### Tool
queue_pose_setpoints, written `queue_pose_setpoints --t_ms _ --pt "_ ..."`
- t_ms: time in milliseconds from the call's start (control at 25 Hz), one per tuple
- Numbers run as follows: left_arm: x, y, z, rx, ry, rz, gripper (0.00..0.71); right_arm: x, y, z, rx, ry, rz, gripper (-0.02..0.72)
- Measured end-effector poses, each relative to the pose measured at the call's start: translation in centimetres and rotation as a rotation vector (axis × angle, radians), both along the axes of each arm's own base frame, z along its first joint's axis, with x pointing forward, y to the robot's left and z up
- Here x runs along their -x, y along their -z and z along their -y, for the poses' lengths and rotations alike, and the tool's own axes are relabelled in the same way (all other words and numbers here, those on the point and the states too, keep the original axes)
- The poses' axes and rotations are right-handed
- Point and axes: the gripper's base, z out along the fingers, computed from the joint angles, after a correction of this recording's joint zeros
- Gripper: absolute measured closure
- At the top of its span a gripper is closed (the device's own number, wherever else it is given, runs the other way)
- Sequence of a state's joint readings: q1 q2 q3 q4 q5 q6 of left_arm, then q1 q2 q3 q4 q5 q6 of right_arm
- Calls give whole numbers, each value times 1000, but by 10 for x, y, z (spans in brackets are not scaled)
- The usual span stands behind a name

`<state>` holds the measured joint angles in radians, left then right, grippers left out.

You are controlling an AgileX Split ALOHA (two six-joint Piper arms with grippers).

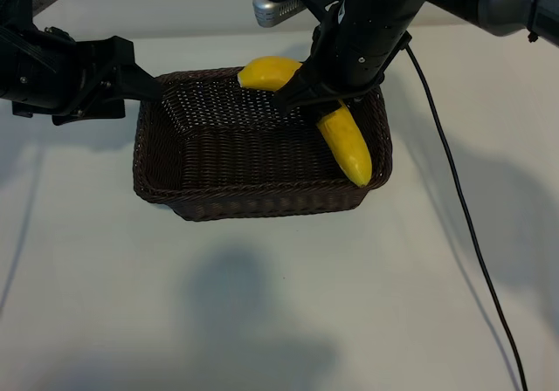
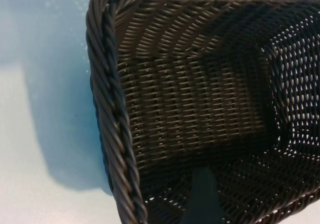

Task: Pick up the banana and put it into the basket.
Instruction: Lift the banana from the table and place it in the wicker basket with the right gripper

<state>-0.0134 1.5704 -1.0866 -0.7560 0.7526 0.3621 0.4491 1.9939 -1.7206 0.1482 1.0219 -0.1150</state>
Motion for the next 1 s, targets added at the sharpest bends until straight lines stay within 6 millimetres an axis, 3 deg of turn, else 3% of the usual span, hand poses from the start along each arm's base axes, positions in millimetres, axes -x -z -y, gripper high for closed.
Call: queue_pose_setpoints --t_ms 440,800,1000 --pt "0 0 0 -2 5 2 122 -1 -2 -2 39 -218 76 303" --pt "0 0 0 -1 6 0 159 12 -4 -33 38 -481 173 303" --pt "1 0 0 1 11 -6 160 14 -5 -40 34 -504 203 303"
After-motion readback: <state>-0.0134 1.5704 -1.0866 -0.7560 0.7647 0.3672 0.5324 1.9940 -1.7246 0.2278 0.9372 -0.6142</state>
